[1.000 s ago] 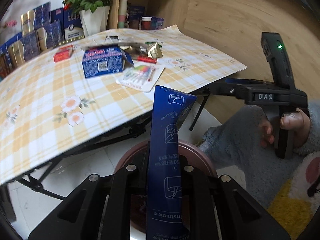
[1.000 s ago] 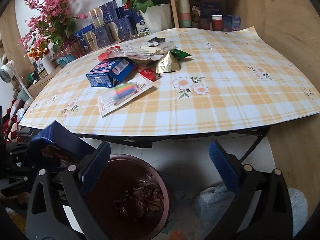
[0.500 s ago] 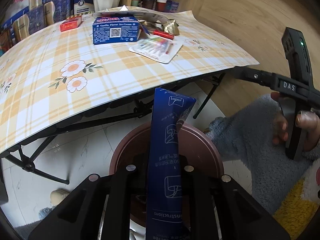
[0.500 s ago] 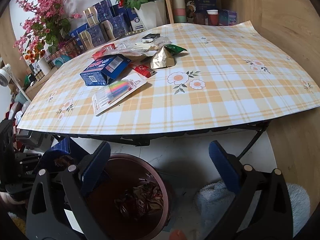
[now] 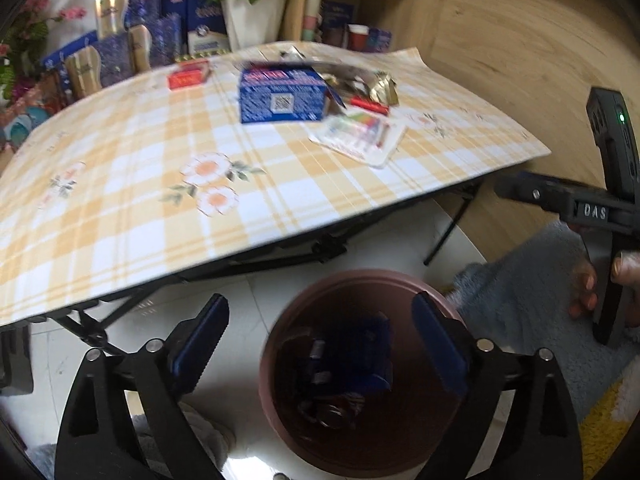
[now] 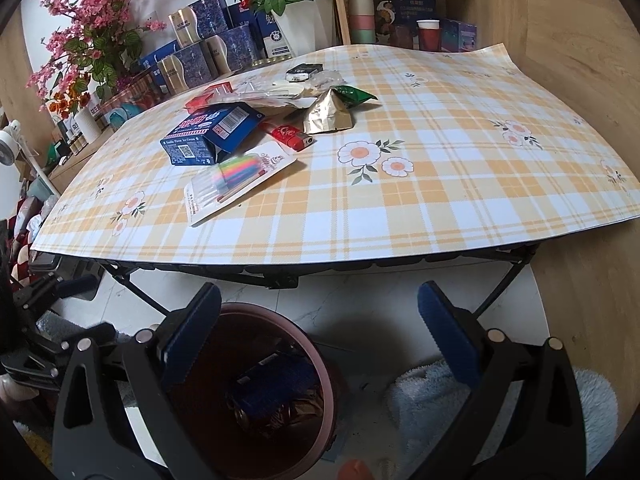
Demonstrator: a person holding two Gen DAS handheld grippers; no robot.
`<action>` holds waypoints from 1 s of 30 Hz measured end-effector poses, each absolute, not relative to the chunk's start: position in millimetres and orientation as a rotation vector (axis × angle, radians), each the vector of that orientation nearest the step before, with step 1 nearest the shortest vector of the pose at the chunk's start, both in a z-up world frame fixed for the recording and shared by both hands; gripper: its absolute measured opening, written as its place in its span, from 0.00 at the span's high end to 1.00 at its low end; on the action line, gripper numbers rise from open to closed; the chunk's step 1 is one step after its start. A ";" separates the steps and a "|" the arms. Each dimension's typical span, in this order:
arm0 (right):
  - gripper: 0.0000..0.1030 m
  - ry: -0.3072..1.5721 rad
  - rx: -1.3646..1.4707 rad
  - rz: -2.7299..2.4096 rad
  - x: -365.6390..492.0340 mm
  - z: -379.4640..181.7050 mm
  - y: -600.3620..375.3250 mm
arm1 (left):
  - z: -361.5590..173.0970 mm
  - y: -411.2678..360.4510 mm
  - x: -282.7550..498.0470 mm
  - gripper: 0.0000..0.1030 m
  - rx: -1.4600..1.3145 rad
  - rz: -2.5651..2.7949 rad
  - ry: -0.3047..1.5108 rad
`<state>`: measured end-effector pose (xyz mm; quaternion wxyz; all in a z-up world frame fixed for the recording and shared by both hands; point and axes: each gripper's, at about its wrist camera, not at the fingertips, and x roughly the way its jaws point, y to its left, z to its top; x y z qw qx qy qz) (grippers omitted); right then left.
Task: Collect trash
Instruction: 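Move both tools back over the table toward the remaining trash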
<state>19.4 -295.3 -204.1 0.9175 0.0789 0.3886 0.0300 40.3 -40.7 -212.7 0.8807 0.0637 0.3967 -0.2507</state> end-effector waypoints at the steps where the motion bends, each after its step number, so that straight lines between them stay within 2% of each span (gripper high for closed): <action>1: 0.06 0.800 0.162 0.061 19.6 -204.1 -295.3 | -210.5 -38.5 40.4 0.11 0.129 -0.511 0.819; 17: 0.06 0.784 0.233 0.059 33.8 -187.7 -309.0 | -173.4 -11.9 62.2 0.10 0.009 -0.399 0.727; 21: 0.06 0.766 0.318 0.045 48.8 -180.5 -321.6 | -149.4 -29.7 94.1 0.07 0.022 -0.418 0.711; 24: 0.06 0.684 0.392 0.038 54.8 -172.7 -331.6 | -137.3 -53.6 127.0 0.06 0.027 -0.448 0.722; 30: 0.06 0.673 0.446 0.075 71.0 -167.0 -344.9 | -143.0 -109.2 186.7 0.06 0.172 -0.485 0.775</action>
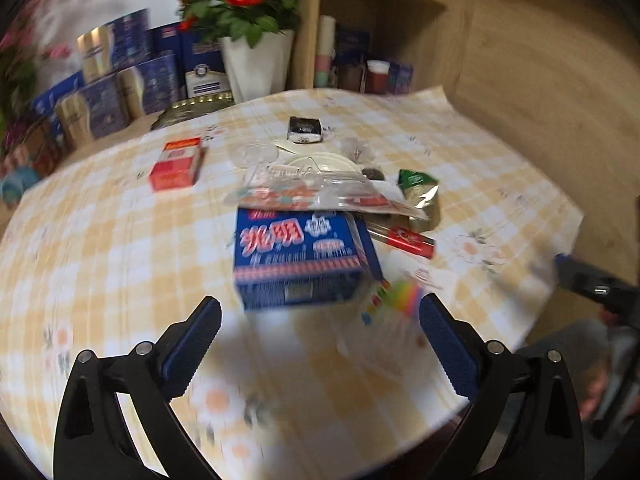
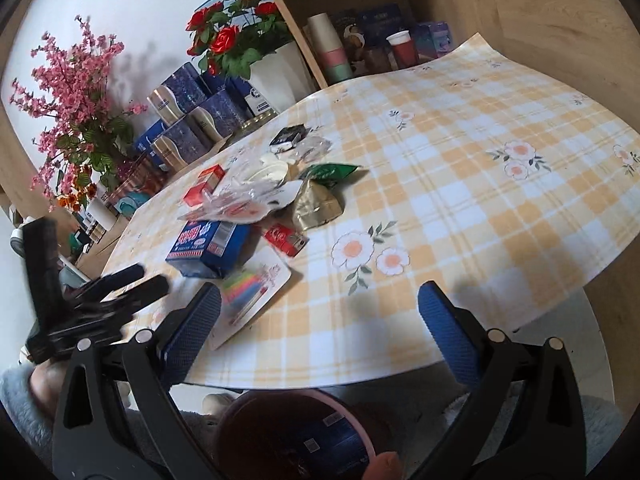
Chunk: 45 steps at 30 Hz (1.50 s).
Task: Collect trash
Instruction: 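Move both tools back over the table toward the remaining trash, then grasp the blue ice cream box with the left tool while the right tool grasps the clear plastic tray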
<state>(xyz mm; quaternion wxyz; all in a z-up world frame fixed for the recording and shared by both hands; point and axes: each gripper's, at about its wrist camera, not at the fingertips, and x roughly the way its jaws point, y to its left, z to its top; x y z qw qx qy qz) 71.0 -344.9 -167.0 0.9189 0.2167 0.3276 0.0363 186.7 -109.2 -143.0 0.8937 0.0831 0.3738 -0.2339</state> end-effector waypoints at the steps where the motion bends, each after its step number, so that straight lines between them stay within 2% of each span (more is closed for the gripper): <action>1: 0.06 0.670 0.444 0.078 71.7 -166.4 -346.3 | -144.3 -113.1 192.7 0.06 0.180 -0.480 0.783; 14: 0.06 0.677 0.392 0.067 74.9 -171.2 -356.2 | -178.0 -126.8 257.2 0.06 0.180 -0.390 0.919; 15: 0.06 0.677 0.373 0.061 75.6 -170.2 -354.9 | -178.2 -126.1 257.2 0.08 0.181 -0.388 0.920; 16: 0.06 0.679 0.349 0.054 77.0 -169.4 -353.1 | -177.9 -124.6 256.8 0.23 0.176 -0.392 0.922; 23: 0.06 0.701 0.040 0.028 95.7 -160.6 -322.6 | -169.3 -97.5 247.1 0.24 0.116 -0.399 0.928; 39: 0.06 0.821 -0.361 0.314 197.2 -148.7 -205.2 | -147.2 5.9 182.1 0.24 -0.085 -0.261 0.842; 45: 0.07 0.835 -0.362 0.319 250.6 -142.1 -196.6 | -143.6 41.9 150.2 0.24 -0.181 -0.210 0.793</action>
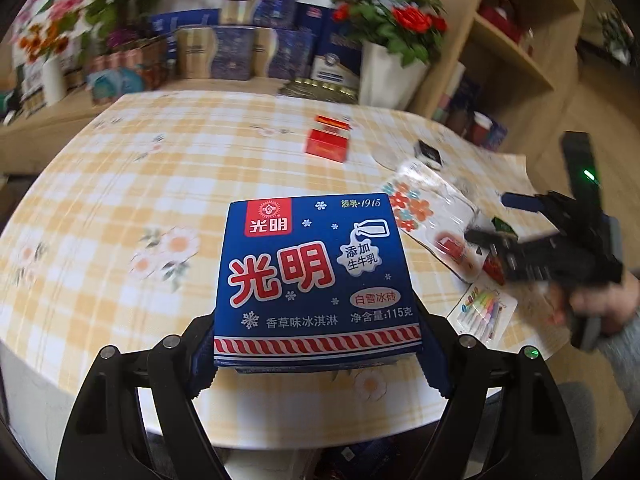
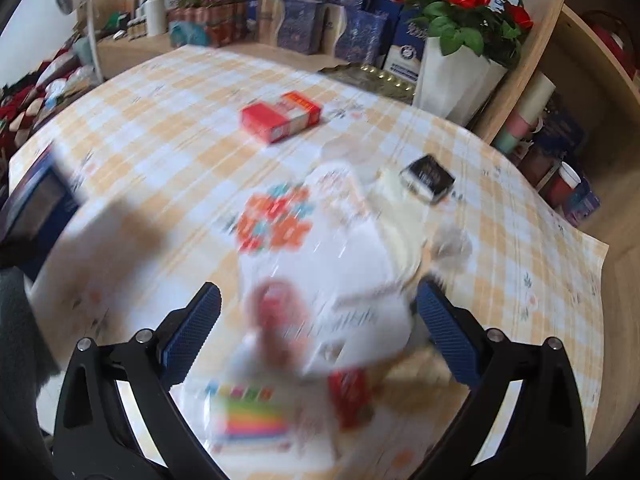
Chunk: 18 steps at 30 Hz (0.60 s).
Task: Collect trash
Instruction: 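Grasp the blue ice cream box with the left tool while the right tool grasps the clear plastic tray, then lift the clear tray over the bin with the right tool while the left tool holds the box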
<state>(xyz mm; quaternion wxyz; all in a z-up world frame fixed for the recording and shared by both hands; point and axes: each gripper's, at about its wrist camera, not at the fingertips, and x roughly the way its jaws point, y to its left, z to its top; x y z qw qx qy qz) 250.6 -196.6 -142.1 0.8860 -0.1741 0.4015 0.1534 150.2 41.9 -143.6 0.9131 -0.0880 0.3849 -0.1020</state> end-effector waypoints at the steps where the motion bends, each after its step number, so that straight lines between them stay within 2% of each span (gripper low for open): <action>1: 0.12 0.843 -0.352 0.340 262.1 -140.7 -196.5 | -144.6 47.5 146.7 0.24 -0.205 -0.204 0.791; 4: 0.27 0.879 -0.398 0.395 280.8 -144.8 -187.3 | -148.2 58.8 138.2 0.24 -0.253 -0.194 0.787; 12: 0.27 0.927 -0.467 0.428 302.0 -159.9 -165.1 | -156.3 63.0 131.8 0.24 -0.287 -0.204 0.788; 15: 0.40 0.958 -0.476 0.411 306.3 -168.6 -160.9 | -157.5 61.0 131.2 0.24 -0.286 -0.210 0.790; 18: 0.43 0.949 -0.496 0.393 303.4 -170.6 -158.1 | -157.0 59.0 129.9 0.24 -0.285 -0.218 0.787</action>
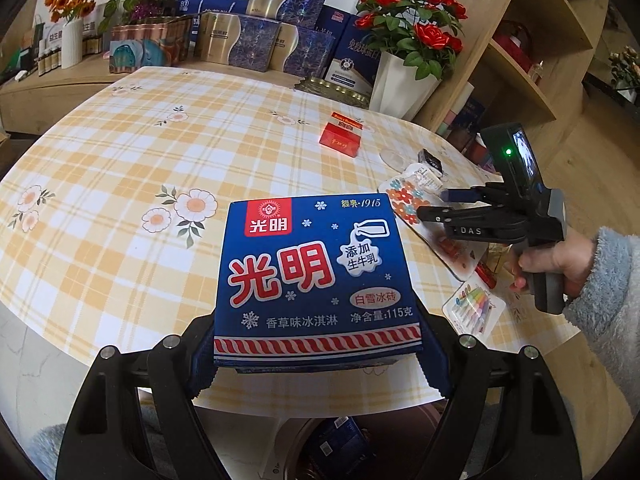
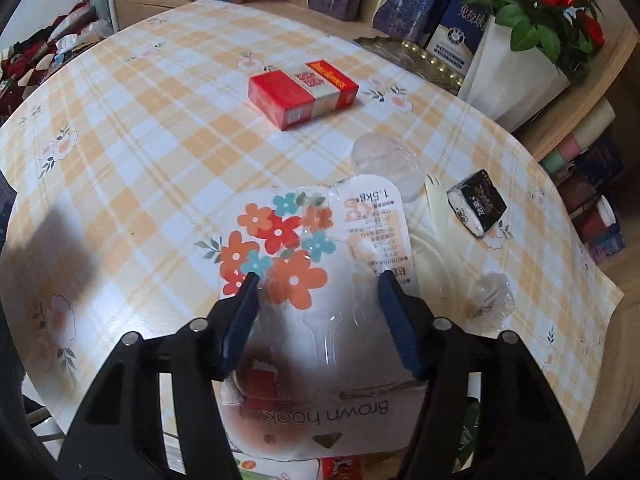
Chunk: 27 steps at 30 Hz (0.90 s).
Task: Collect trash
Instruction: 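Lift the clear tray over the bin with the right tool while the left tool holds the box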
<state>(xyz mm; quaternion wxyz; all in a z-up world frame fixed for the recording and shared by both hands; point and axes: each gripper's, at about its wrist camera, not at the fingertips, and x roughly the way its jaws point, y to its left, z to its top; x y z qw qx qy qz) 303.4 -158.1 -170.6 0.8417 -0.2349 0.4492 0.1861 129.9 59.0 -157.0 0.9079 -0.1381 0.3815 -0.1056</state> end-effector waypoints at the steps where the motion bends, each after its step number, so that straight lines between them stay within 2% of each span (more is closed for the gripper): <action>1: 0.43 0.937 -0.489 0.393 301.1 -167.8 -158.4 | -156.3 58.6 128.9 0.24 -0.281 -0.217 0.785; 13: 0.43 0.625 -0.326 0.365 225.8 -94.4 -191.3 | -135.5 51.3 111.9 0.24 -0.234 -0.225 0.730; 19: 0.43 0.573 -0.174 0.405 165.6 -72.7 -218.5 | -126.0 45.5 94.9 0.24 -0.202 -0.236 0.719; 27: 0.43 0.614 -0.073 0.470 87.9 -86.4 -229.8 | -118.3 38.9 67.7 0.24 -0.163 -0.249 0.715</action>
